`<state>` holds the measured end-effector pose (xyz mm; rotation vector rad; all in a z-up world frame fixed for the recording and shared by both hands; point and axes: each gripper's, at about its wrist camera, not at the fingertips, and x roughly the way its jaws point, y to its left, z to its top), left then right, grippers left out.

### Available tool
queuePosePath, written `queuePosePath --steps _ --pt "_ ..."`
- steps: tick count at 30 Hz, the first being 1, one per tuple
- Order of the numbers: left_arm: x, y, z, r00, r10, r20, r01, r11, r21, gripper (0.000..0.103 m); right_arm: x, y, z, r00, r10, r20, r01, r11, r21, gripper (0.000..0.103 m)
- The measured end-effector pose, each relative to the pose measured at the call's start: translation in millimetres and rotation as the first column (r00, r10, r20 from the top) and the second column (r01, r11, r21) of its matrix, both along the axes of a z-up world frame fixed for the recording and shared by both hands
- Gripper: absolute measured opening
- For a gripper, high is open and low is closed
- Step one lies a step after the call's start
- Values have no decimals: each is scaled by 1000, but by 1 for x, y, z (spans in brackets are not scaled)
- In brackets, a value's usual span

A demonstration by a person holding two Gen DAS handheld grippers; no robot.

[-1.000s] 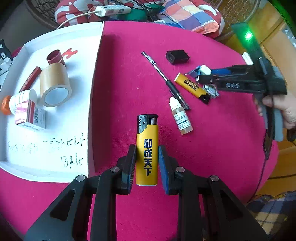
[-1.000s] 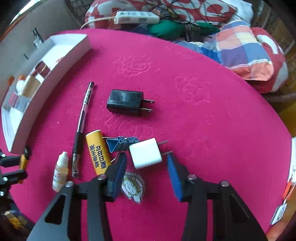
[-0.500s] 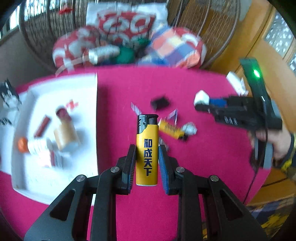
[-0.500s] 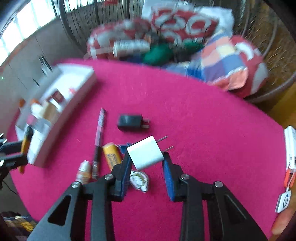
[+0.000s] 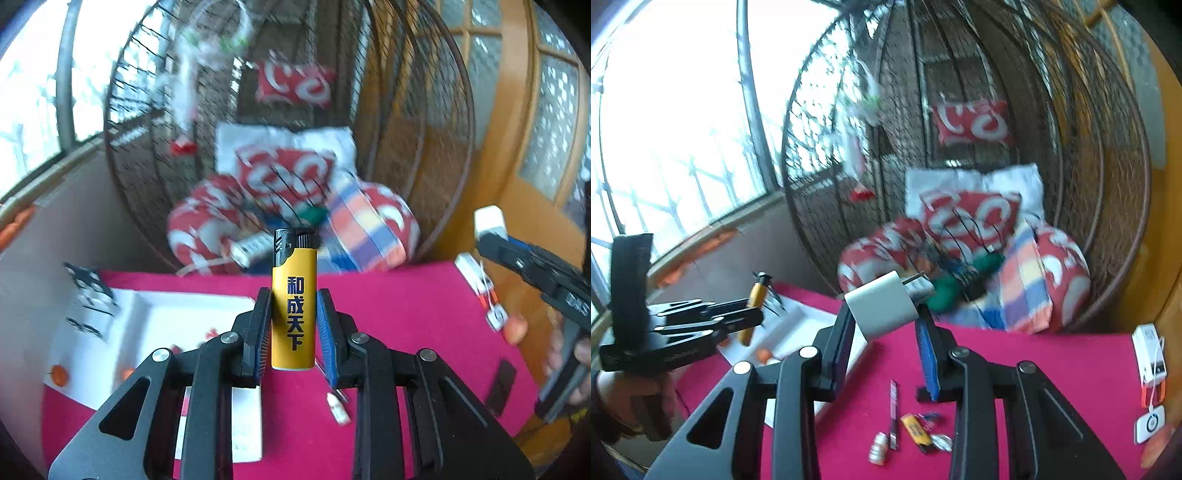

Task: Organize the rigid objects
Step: 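Lift the yellow lighter and white charger cube and carry them over the tray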

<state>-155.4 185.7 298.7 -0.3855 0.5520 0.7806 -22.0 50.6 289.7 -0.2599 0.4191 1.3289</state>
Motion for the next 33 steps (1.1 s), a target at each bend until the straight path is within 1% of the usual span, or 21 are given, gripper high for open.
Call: queuePosePath --steps 4,9,14,21,33 --pt "-23 7 13 999 37 15 -37 998 47 23 -24 2 10 999 35 19 -36 998 44 32" --pt "-43 10 18 999 39 22 -41 997 65 23 -43 10 14 998 54 37 -56 997 61 32" --pt "-59 14 16 999 31 22 -33 998 61 23 -58 18 14 998 59 28 -60 996 61 32" --pt "-76 20 14 999 31 35 -33 998 47 23 -77 30 11 997 73 38 -75 996 48 33" --pt "-105 34 2 997 49 52 -50 999 3 23 -101 57 1 993 115 13 -115 993 -8 33"
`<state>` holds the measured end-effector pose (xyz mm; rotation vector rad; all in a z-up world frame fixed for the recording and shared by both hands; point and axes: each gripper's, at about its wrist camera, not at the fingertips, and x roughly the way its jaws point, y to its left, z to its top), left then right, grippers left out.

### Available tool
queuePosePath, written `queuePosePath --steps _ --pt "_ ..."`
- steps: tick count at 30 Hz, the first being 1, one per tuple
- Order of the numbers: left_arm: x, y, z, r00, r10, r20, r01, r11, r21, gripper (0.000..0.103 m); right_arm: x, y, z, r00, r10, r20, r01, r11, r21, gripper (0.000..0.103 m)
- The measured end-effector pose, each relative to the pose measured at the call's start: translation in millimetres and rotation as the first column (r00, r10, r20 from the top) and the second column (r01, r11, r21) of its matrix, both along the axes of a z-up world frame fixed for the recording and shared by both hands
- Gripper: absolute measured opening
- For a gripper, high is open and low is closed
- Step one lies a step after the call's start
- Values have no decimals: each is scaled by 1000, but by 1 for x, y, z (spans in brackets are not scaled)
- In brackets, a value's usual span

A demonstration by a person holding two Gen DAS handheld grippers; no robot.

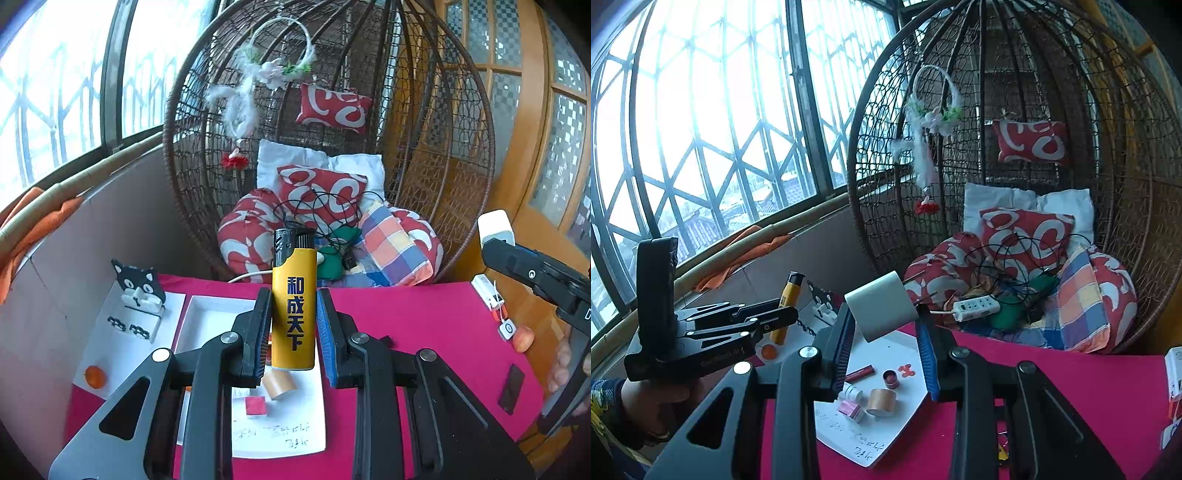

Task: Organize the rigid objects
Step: 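Lift the yellow lighter and white charger cube and carry them over the tray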

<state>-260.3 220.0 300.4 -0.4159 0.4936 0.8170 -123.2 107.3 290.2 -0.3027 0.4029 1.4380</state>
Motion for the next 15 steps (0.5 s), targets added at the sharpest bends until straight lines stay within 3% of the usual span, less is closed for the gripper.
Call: queuePosePath --steps 15 --pt "-41 21 -11 1000 28 -14 -28 999 -30 23 -27 33 -18 999 23 -36 -24 999 -42 33"
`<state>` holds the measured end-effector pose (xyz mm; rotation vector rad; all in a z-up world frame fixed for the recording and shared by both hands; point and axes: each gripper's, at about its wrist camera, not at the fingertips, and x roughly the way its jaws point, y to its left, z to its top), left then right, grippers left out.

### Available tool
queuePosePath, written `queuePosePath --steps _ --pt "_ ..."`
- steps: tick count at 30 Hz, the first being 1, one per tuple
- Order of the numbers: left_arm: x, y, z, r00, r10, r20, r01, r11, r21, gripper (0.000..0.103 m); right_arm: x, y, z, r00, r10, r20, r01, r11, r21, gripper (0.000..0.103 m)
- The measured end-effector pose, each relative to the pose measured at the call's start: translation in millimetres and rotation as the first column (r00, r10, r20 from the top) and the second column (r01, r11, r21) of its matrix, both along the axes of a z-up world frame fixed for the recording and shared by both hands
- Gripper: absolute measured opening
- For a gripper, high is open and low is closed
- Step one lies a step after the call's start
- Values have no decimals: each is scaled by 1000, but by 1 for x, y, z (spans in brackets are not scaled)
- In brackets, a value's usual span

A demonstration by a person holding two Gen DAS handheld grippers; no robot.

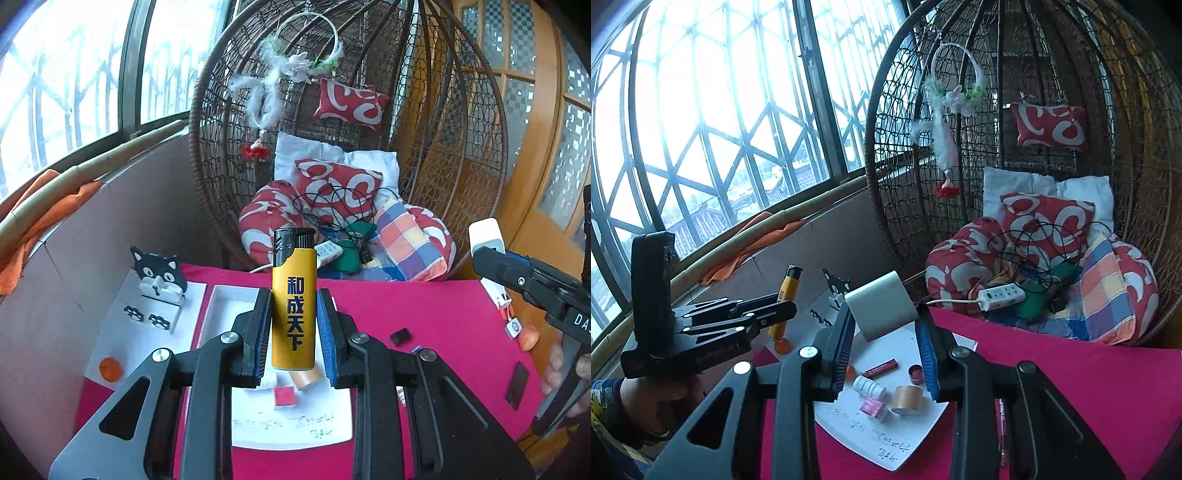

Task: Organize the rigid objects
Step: 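Lift the yellow lighter and white charger cube and carry them over the tray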

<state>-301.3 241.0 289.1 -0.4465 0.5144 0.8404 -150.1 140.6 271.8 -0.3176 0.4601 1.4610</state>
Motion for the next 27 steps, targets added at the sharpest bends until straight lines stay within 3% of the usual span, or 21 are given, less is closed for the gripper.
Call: queuePosePath --steps 10,15,19,25,27 --pt "-16 30 -24 999 -40 -35 39 999 -18 23 -7 40 -37 999 -36 -27 34 997 -68 33" --pt "-25 54 -54 999 -53 -5 52 993 -107 23 -2 63 -59 997 -69 -25 65 989 -133 33" --pt "-23 68 -75 997 -72 -28 67 988 -140 23 5 80 -76 995 -104 -9 100 976 -194 33" --pt "-3 84 -105 990 -134 -40 123 973 -197 23 16 101 -107 987 -156 33 159 942 -296 33" --pt "7 90 -124 985 -158 -62 138 958 -250 23 21 108 -122 985 -172 20 169 925 -341 33"
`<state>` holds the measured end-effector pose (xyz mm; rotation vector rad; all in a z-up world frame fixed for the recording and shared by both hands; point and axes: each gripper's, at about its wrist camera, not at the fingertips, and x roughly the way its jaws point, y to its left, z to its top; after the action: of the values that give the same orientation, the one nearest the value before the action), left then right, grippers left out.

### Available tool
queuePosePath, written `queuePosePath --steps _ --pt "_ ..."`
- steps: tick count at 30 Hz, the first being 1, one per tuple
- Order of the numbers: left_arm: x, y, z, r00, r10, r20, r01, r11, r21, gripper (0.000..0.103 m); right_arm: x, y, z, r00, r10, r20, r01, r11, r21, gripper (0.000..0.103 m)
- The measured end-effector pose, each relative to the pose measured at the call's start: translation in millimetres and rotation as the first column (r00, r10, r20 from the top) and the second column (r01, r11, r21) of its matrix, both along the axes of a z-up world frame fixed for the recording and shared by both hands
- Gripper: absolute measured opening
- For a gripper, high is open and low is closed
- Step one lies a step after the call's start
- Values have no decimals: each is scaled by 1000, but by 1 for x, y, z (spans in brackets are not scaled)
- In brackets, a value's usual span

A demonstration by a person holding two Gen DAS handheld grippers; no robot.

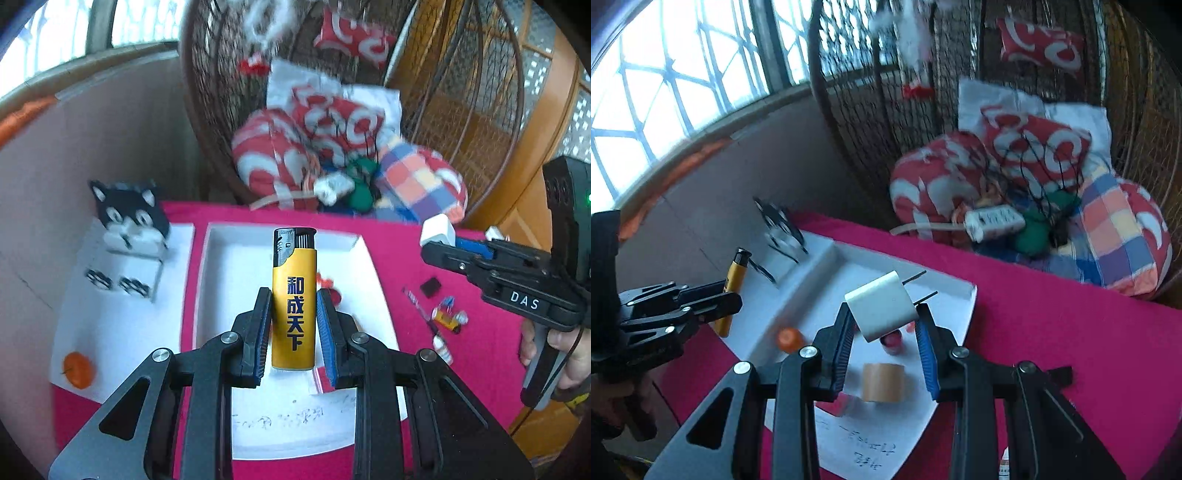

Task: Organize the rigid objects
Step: 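Lift the yellow lighter and white charger cube and carry them over the tray, then open both grippers to release the lighter and charger into the tray, then move both open tools back to the remaining items on the table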

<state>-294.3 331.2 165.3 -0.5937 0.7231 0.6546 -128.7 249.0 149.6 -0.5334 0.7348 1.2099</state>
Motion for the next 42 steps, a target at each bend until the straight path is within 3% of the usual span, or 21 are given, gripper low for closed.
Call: queuePosePath --steps 9,18,26,27,28,29,31,32,33,38,42 --pt "20 13 -68 994 -42 -97 22 979 -204 23 12 27 -55 997 -60 -55 51 987 -150 33" --pt "26 11 -86 987 -66 -148 27 968 -250 23 22 50 -81 997 -78 -3 75 972 -224 33" --pt "27 8 -80 986 -59 -157 21 973 -232 23 17 53 -85 996 -77 46 85 968 -236 34" --pt "27 8 -79 985 -48 -163 10 974 -227 23 15 52 -83 996 -68 53 79 970 -229 35" --pt "26 7 -79 985 -42 -165 4 974 -225 23 13 51 -80 997 -60 54 71 972 -223 48" --pt "25 5 -78 986 -32 -161 -4 975 -221 26 11 50 -77 997 -53 57 64 976 -210 77" --pt "23 4 -75 989 -13 -151 -19 977 -210 53 6 47 -70 997 -48 67 59 982 -177 103" --pt "21 2 -74 990 2 -141 -30 979 -200 83 4 45 -68 997 -40 64 50 985 -165 103" --pt "19 0 -72 991 15 -130 -40 981 -188 95 2 45 -66 997 -34 63 44 986 -161 103" --pt "15 -7 -66 989 53 -137 -73 987 -145 102 -3 33 -59 997 -38 72 47 991 -128 103" --pt "13 -17 -53 990 75 -123 -87 992 -90 102 -3 19 -49 998 -44 48 48 995 -88 103"
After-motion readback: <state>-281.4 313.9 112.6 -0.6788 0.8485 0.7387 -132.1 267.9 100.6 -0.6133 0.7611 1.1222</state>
